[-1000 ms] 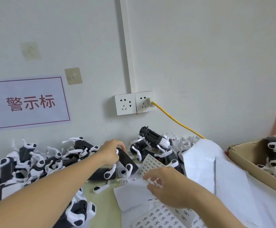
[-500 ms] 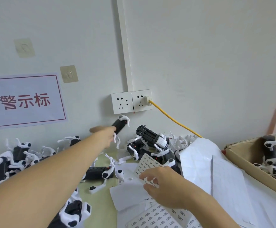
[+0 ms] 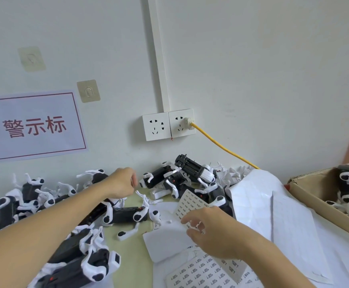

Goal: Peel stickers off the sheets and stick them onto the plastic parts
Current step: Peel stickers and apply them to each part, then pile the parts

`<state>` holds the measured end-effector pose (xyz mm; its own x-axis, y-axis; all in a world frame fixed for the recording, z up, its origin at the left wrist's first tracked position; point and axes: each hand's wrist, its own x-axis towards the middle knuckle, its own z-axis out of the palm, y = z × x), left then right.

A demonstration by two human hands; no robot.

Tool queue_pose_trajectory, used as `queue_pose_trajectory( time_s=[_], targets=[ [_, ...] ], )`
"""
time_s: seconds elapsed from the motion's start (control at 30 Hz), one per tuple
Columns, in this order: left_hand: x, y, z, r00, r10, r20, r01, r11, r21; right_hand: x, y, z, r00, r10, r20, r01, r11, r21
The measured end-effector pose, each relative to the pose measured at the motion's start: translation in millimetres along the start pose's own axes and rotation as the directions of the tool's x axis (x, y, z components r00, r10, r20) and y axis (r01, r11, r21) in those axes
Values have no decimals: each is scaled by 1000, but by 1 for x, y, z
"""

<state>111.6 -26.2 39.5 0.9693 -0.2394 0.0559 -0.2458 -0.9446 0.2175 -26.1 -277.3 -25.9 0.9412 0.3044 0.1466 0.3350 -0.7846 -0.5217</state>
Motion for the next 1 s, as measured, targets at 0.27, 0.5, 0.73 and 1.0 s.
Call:
queue_pose_trajectory(
  time_s=[0.27,0.5,0.73,1.0],
  targets=[
    [-24,9,43,977,53,207,-163,813,559,-1,-4,-6,948,93,-303,-100,995,-7],
    [-25,14,-6,986,0,-167,-32,982,-188,-1,-3,-15,876,241,-418,-269,963,-7],
    [-52,49,-28,935,-342,-91,-33,174,-984,-6,-2,-17,887,321,-332,-357,933,-49],
    [-112,67,35,853,-460,247,139,-257,-956,-12,-2,-18,917,312,-249,-354,924,-145]
  ],
)
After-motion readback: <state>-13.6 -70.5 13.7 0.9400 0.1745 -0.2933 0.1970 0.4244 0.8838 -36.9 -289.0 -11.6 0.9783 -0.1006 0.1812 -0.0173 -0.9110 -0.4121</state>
